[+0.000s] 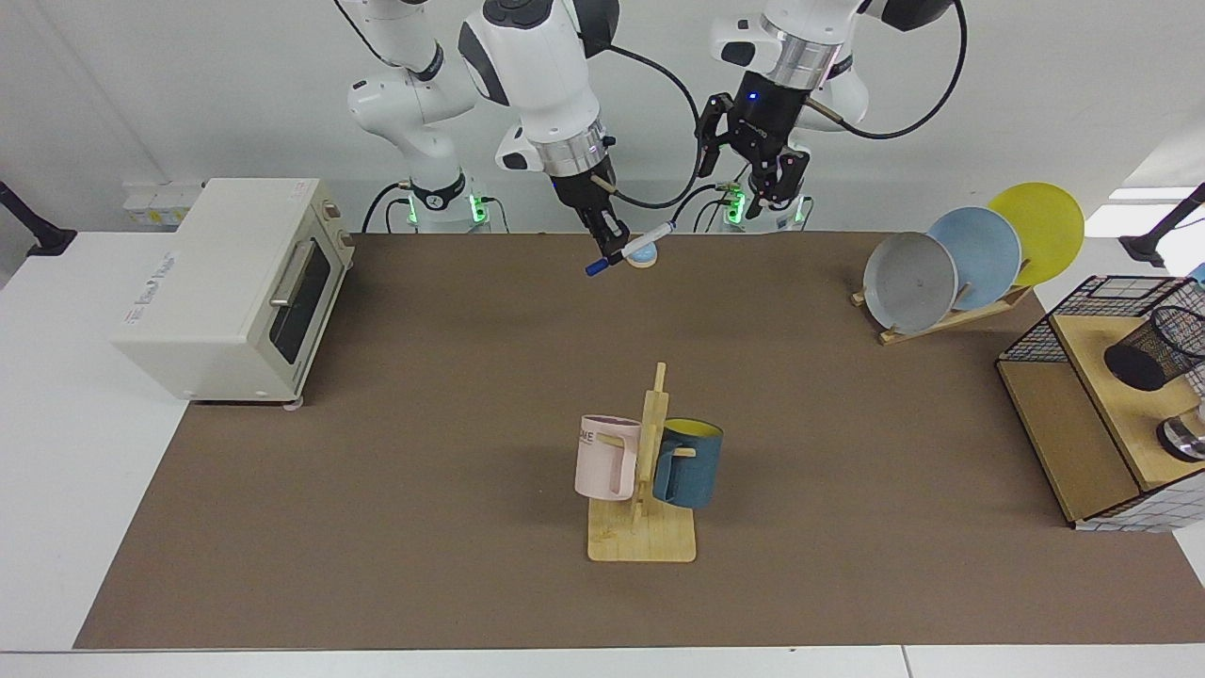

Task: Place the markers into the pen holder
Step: 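Carry the marker with the right gripper toward the table middle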

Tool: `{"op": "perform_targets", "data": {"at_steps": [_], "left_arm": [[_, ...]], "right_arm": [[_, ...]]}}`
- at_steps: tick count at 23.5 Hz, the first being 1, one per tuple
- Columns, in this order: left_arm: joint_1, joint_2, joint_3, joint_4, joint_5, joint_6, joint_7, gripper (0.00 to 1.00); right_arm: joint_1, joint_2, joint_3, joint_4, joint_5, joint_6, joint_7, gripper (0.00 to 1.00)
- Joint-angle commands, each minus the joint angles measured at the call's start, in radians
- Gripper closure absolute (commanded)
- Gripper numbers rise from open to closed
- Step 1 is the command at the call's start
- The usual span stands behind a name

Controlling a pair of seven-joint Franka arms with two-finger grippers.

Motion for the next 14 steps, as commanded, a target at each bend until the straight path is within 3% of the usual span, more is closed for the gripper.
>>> {"op": "perform_targets", "data": {"at_steps": [1,14], "left_arm": [[-0.064,0.013,0.01,-0.028,-0.023,0.059,0.043,0.07],[-0.084,0.052,-0.034,-0.089,-0.023,0.163,0.038,0.14]], "right_arm": [[0.006,0.01,-0.003,0.016,-0.017,0.012,0.036,1.0],[0.004,0.01,-0.003,0.017,-0.024,0.01,0.057,1.0]]}}
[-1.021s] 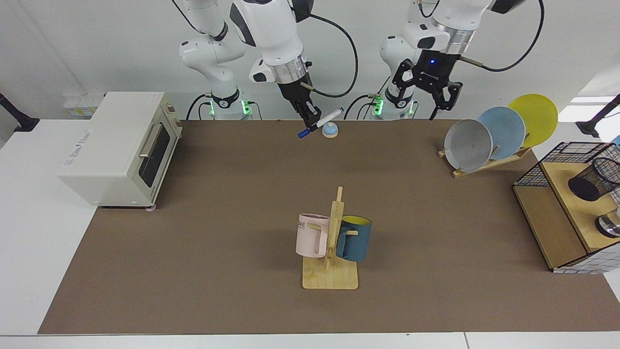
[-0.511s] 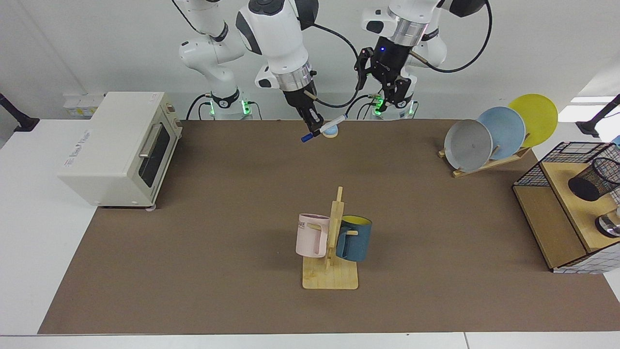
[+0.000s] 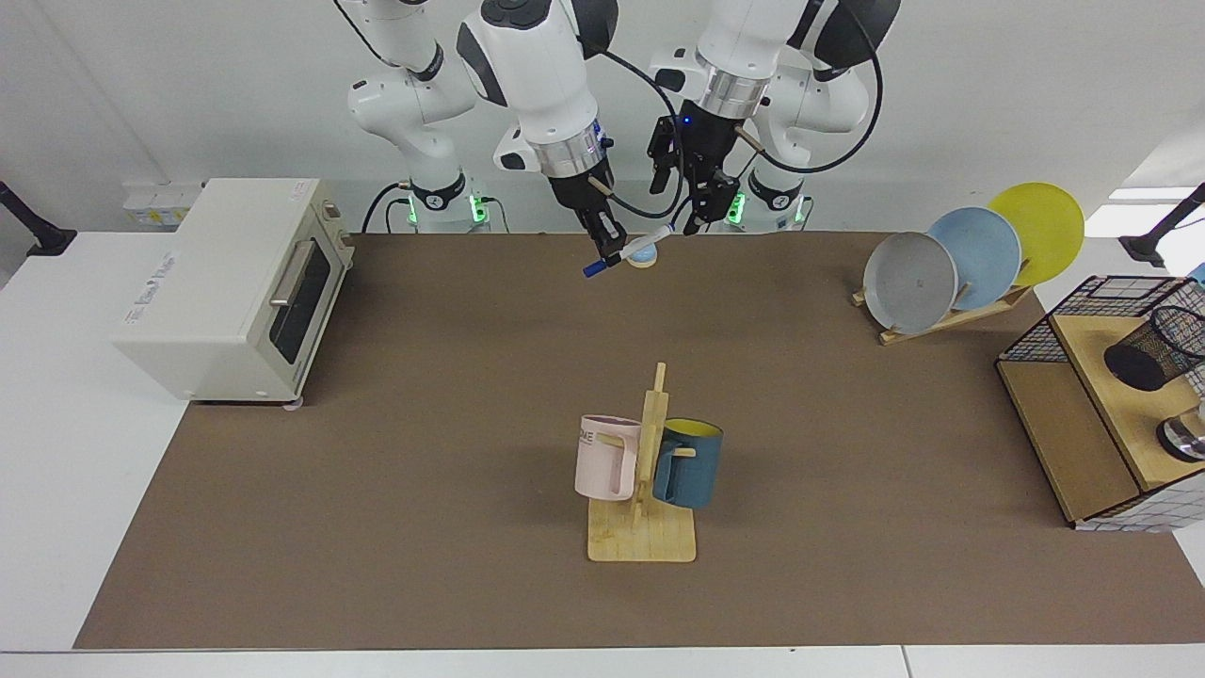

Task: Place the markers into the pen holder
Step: 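Carry the marker with the right gripper toward the table middle, then grasp the marker with the left gripper while the right gripper holds it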

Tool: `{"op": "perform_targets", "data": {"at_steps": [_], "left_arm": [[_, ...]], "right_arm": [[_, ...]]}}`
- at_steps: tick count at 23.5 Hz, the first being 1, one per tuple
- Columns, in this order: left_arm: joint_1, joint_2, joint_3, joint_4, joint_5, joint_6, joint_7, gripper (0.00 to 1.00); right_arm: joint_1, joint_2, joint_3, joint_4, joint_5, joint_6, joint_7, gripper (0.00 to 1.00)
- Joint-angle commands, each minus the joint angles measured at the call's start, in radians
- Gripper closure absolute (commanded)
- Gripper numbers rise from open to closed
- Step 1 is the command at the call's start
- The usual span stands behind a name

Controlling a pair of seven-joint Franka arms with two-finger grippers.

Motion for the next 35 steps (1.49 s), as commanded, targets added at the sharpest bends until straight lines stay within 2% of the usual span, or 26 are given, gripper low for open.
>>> {"op": "perform_targets", "data": {"at_steps": [1,5,19,23,26,28,29,31,32,35], "left_arm": [[-0.021,0.015,0.008,-0.027,-0.013,0.062,0.014,0.15],[-0.021,0.023,0.002,-0.032,-0.01,0.088,0.019,0.2],[-0.022,0.021,-0.001,-0.078,-0.001,0.114,0.047,0.26],[-0.022,0.02,-0.001,-0.083,-0.001,0.113,0.05,0.31],[-0.022,0.018,-0.001,-0.086,-0.001,0.113,0.048,0.46],[-0.022,0.017,-0.001,-0.087,-0.001,0.113,0.048,0.48],[-0.022,0.017,-0.001,-0.087,-0.001,0.111,0.047,0.55],[-0.022,0.015,-0.007,-0.09,-0.001,0.113,0.048,0.6],[-0.022,0.014,-0.007,-0.092,-0.001,0.113,0.047,0.71],[-0.022,0.014,-0.007,-0.092,-0.001,0.111,0.047,0.91]], "right_arm": [[0.003,0.009,0.001,0.015,-0.02,0.01,0.036,1.0],[0.003,0.009,0.001,0.015,-0.022,0.01,0.035,1.0],[-0.008,0.009,0.001,0.015,-0.02,0.01,0.015,1.0],[-0.008,0.007,0.001,0.015,-0.022,0.01,0.012,1.0],[-0.008,0.007,0.001,0.015,-0.02,0.01,0.008,1.0],[-0.008,0.007,0.001,0.015,-0.019,0.01,0.005,1.0],[-0.008,0.007,0.001,0.015,-0.019,0.01,0.005,1.0],[-0.008,0.007,0.001,0.015,-0.016,0.01,0.005,1.0],[-0.008,0.007,0.001,0.015,-0.014,0.01,0.005,1.0],[-0.009,0.006,0.001,0.015,-0.013,0.011,0.005,1.0]]}}
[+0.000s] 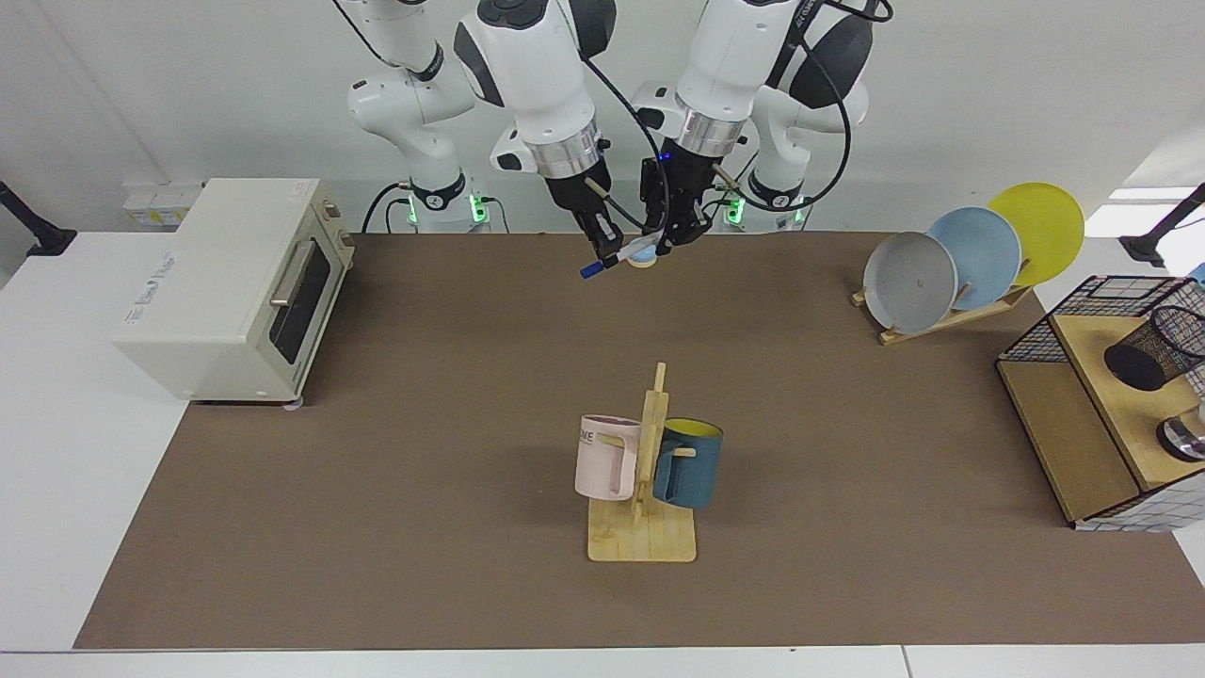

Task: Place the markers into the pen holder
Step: 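Grasp the marker with the left gripper while the right gripper holds it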

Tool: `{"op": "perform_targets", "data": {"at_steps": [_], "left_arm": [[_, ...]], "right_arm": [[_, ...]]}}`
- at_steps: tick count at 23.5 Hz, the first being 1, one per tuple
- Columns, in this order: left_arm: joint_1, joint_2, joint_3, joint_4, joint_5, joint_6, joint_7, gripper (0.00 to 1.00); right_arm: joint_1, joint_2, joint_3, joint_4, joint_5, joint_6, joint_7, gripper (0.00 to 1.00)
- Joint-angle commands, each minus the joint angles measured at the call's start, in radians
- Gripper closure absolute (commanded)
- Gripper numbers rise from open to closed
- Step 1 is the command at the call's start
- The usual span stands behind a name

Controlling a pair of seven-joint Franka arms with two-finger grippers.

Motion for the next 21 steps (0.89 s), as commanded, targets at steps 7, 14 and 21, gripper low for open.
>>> {"op": "perform_targets", "data": {"at_steps": [7,14,21], "left_arm": [[-0.014,-0.024,0.009,-0.036,-0.001,0.034,-0.004,1.0],[-0.014,-0.022,0.009,-0.036,-0.001,0.031,-0.008,1.0],[-0.013,-0.024,0.009,-0.034,0.025,0.016,-0.044,1.0]], "right_arm": [[-0.007,0.005,0.005,0.012,-0.01,0.011,0.003,1.0],[-0.009,0.002,0.003,0.011,-0.014,0.01,-0.016,1.0],[-0.029,-0.006,-0.003,0.008,-0.014,-0.004,-0.118,0.23]]}}
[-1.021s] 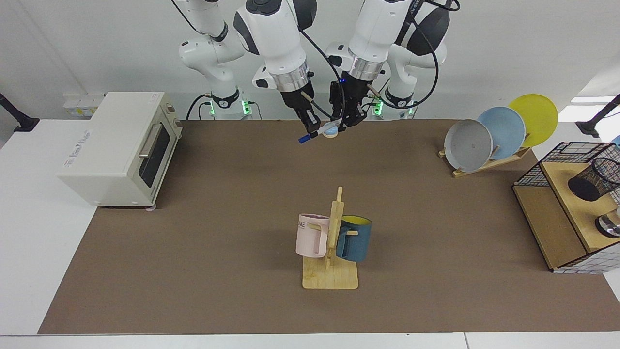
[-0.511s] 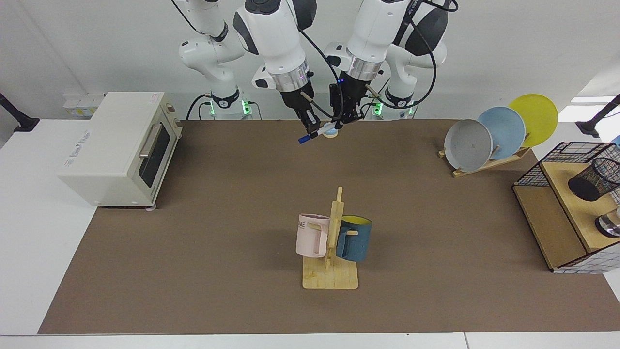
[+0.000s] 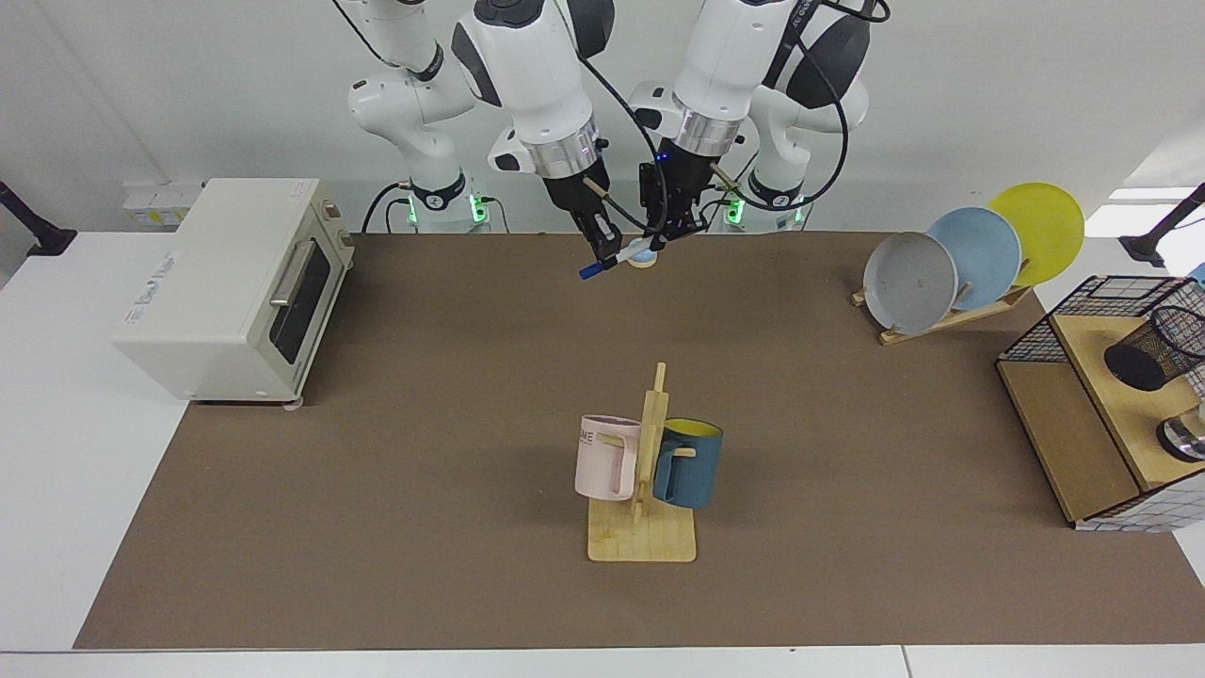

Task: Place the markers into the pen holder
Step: 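Grasp the marker with the left gripper while the right gripper holds it, then carry the marker with the left gripper while the right gripper withdraws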

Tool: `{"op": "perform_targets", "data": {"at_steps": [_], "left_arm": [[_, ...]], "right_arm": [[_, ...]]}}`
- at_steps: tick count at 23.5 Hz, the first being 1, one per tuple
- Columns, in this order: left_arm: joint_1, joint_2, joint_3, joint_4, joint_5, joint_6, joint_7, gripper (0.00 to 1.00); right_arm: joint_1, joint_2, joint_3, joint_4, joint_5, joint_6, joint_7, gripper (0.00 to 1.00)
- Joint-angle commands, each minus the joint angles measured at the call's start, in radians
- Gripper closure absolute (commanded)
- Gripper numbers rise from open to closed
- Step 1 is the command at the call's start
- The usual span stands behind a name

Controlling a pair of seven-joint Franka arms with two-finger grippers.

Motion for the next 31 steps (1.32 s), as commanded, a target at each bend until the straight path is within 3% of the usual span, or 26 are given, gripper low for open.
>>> {"op": "perform_targets", "data": {"at_steps": [1,6,15,24,31], "left_arm": [[-0.006,-0.022,0.014,-0.032,0.029,0.007,-0.02,1.0],[0.021,-0.02,0.031,-0.033,0.053,0.001,-0.02,1.0],[0.118,-0.025,0.031,-0.032,0.099,-0.077,-0.019,1.0],[0.156,-0.054,0.042,-0.02,0.176,-0.147,-0.014,1.0],[0.186,-0.063,0.063,0.025,0.277,-0.239,-0.012,1.0]], "right_arm": [[-0.025,-0.008,0.001,0.004,-0.018,-0.014,-0.11,0.0],[-0.062,-0.024,-0.003,-0.013,-0.03,-0.043,-0.314,0.0],[-0.14,-0.044,-0.003,-0.015,-0.177,-0.163,-0.846,0.0],[-0.247,-0.106,-0.002,-0.029,-0.185,-0.213,-1.22,0.0],[-0.353,-0.11,-0.002,-0.029,-0.185,-0.227,-1.366,0.0]]}}
